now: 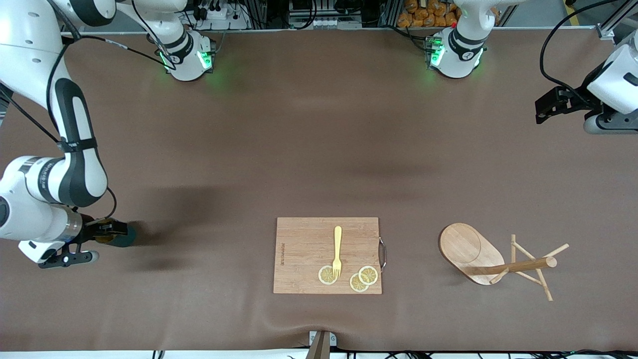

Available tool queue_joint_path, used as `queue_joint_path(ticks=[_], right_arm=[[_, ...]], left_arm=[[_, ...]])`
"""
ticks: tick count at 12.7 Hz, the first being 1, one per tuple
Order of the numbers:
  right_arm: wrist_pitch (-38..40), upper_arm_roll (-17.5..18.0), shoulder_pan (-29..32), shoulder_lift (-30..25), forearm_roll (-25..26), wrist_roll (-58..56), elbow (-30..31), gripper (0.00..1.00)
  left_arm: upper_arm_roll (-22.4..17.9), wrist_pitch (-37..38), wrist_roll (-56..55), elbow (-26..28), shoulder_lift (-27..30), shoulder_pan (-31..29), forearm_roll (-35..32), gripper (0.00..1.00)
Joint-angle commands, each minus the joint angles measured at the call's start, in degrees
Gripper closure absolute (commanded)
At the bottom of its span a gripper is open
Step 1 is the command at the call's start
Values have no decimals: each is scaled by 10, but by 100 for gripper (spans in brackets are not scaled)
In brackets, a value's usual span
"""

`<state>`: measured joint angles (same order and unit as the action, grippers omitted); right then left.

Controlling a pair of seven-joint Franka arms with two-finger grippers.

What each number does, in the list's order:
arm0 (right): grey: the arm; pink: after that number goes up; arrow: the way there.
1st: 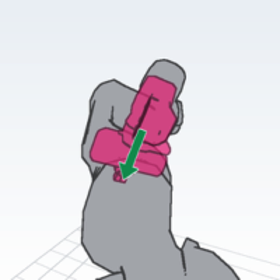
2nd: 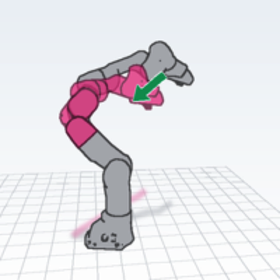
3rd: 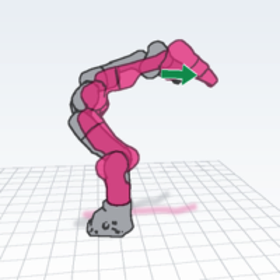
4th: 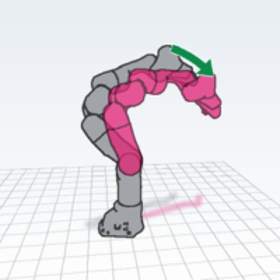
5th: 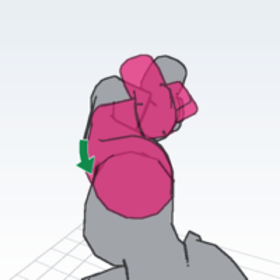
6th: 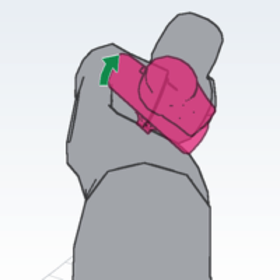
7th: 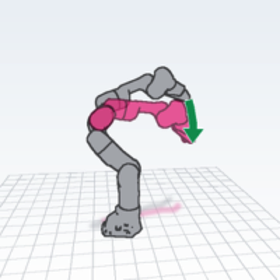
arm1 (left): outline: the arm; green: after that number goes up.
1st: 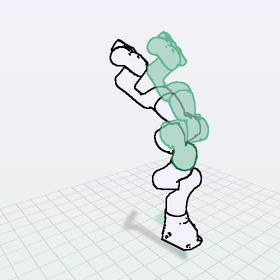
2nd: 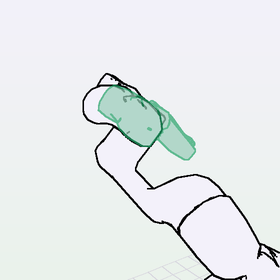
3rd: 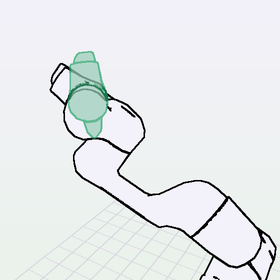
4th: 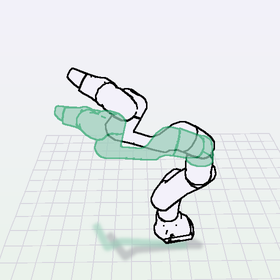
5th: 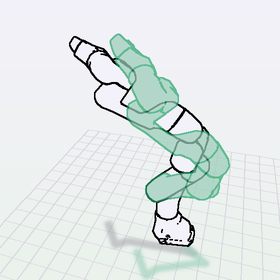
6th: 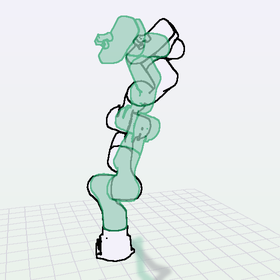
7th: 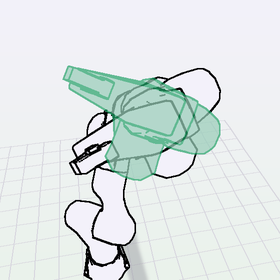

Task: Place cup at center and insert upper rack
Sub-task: 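Reach the right gripper to the teal mug and grasp it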

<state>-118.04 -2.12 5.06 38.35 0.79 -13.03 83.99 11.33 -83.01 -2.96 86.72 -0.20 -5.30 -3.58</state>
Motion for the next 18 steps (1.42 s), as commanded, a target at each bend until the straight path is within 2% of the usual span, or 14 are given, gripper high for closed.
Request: queue_joint_path(ticks=[1,6,7,8,9,10,18], right_arm=[[-3,2,4,24,5,21,-9,0],[-10,2,7,44,4,21,-2,0],[-10,2,7,49,3,21,-2,19],[-10,3,8,53,3,22,-1,57],[-11,3,12,55,-3,22,-1,88],[-10,3,14,56,-9,21,-1,100],[-2,3,7,47,-9,17,-2,100]], left_arm=[[3,7,-5,-1,8,-4,1,0],[3,6,-5,-1,8,-4,1,0],[3,6,-5,-1,8,-4,1,0],[3,6,-5,-1,8,-4,1,0],[3,6,-5,-1,8,-5,1,0],[3,6,-5,-1,8,-4,1,0],[3,6,-5,-1,8,-4,1,0]])
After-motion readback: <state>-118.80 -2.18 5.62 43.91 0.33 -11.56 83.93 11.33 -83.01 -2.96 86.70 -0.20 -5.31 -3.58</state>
